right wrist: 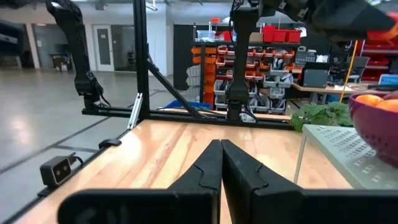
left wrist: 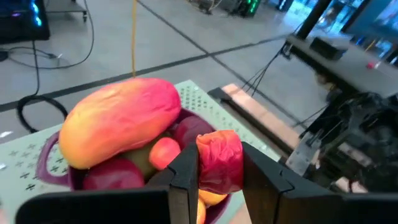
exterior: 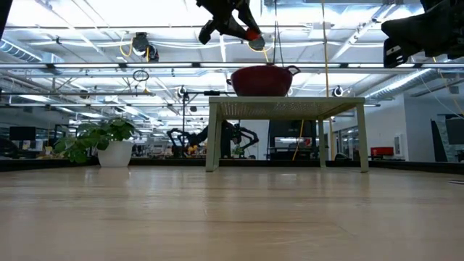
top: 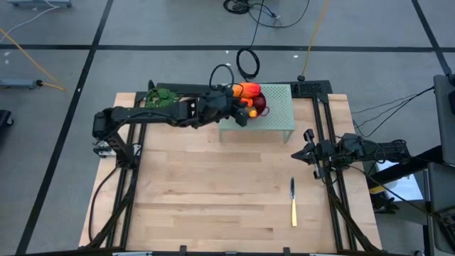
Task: Pick & Place Fruit
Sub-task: Put the peach into the strainer bowl on the shelf
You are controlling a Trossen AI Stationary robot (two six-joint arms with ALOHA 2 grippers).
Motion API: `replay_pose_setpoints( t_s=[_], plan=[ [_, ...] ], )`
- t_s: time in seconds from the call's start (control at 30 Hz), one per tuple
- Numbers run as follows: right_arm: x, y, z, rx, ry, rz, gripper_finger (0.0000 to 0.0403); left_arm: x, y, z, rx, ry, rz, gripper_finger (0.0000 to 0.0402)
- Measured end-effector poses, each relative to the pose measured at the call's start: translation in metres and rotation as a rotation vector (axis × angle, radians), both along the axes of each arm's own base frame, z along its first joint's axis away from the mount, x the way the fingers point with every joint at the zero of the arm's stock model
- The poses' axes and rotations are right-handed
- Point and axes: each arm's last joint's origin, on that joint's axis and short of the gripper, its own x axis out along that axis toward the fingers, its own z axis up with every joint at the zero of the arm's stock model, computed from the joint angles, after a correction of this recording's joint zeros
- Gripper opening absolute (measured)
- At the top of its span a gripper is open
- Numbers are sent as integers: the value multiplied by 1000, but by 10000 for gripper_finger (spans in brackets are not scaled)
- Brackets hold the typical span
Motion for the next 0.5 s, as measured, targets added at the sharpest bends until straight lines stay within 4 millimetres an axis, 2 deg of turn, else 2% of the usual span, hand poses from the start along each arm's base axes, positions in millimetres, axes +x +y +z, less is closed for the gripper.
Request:
replay_pose_setpoints(
  t_s=[0.13, 0.33, 0.5],
  plan=[
    [0, 0, 0, -40, -7, -4, 0, 2, 0, 3, -14, 105, -1, 87],
    [0, 0, 0, -41, -6, -8, 0, 20, 5, 13, -12, 220, -16, 87],
    [1, 0, -1, -40, 6, -5, 0, 41, 15, 3, -56, 342, -36, 87]
  ],
)
